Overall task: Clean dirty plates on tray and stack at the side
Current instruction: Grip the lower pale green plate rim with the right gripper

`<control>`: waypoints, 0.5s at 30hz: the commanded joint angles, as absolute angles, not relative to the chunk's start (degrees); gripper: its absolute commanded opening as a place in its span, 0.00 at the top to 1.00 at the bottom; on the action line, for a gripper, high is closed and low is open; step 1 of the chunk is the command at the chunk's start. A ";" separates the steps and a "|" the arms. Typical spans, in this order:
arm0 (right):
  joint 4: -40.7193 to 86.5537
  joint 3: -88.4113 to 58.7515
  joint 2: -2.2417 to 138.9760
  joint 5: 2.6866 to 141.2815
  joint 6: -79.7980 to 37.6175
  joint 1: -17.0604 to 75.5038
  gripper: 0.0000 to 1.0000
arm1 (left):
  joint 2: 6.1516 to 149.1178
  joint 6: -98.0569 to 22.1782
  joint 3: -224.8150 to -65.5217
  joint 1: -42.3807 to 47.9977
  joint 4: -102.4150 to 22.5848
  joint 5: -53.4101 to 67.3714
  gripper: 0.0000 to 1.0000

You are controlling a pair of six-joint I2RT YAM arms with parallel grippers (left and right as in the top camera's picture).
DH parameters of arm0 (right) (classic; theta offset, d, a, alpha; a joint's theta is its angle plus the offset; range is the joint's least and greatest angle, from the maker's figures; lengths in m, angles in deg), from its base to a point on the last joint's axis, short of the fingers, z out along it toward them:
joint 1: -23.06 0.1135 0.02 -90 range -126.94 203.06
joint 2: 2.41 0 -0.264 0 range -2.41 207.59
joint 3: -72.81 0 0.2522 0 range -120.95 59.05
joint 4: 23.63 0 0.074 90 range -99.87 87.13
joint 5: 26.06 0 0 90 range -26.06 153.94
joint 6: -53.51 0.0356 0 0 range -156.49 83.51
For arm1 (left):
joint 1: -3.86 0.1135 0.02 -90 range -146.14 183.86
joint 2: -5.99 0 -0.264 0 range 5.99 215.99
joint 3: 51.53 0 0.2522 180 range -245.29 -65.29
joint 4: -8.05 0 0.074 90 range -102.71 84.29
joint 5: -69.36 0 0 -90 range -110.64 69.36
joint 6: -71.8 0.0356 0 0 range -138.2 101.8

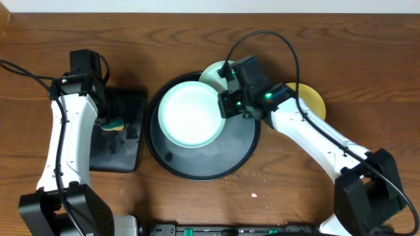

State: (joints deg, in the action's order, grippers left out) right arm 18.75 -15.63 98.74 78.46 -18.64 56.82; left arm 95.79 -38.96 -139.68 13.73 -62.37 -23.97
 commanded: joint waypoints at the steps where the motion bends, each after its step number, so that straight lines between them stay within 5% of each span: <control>1: 18.03 -15.96 102.65 77.50 -11.91 58.43 0.99 | 95.90 -38.26 -139.55 13.90 -62.59 -23.66 0.92; 15: 16.11 -15.96 115.59 78.84 -0.65 59.74 0.99 | 95.90 -39.79 -139.55 11.08 -60.21 -17.52 0.93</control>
State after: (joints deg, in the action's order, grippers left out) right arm 16.35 -15.58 114.50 78.31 -4.48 60.01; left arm 95.79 -39.09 -139.68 12.90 -60.65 -19.64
